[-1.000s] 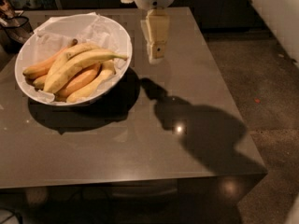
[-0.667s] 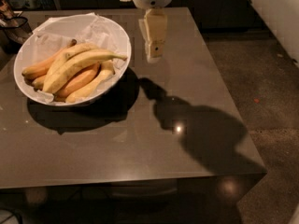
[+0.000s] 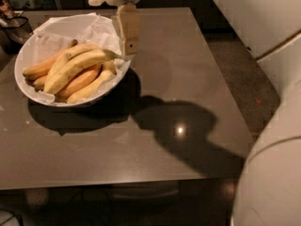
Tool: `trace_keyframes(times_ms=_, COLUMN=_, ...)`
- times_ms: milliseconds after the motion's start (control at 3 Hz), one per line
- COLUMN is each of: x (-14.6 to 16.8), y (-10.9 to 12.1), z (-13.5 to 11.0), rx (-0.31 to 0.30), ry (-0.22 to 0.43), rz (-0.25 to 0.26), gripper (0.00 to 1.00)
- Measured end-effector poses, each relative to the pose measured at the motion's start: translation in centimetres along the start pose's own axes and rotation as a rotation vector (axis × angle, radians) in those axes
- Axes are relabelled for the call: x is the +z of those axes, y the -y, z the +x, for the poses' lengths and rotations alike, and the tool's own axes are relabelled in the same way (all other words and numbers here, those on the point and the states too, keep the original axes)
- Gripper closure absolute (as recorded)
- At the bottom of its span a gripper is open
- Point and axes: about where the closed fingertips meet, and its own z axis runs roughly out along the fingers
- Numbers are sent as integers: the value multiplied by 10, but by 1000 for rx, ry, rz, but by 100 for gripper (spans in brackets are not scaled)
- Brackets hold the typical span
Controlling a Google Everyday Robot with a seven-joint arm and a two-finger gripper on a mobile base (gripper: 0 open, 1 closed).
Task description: Pick banana from white bowl
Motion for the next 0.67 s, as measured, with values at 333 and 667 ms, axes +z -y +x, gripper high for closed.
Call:
trace_keyframes(times_ms=333, x=15, y=13, z=-19, rx=-42, ry=36, rz=-35, gripper=23)
trace_keyframes(times_ms=667, x=34, y=21, z=-28, rx=-49, ry=54, rz=-68, gripper=29)
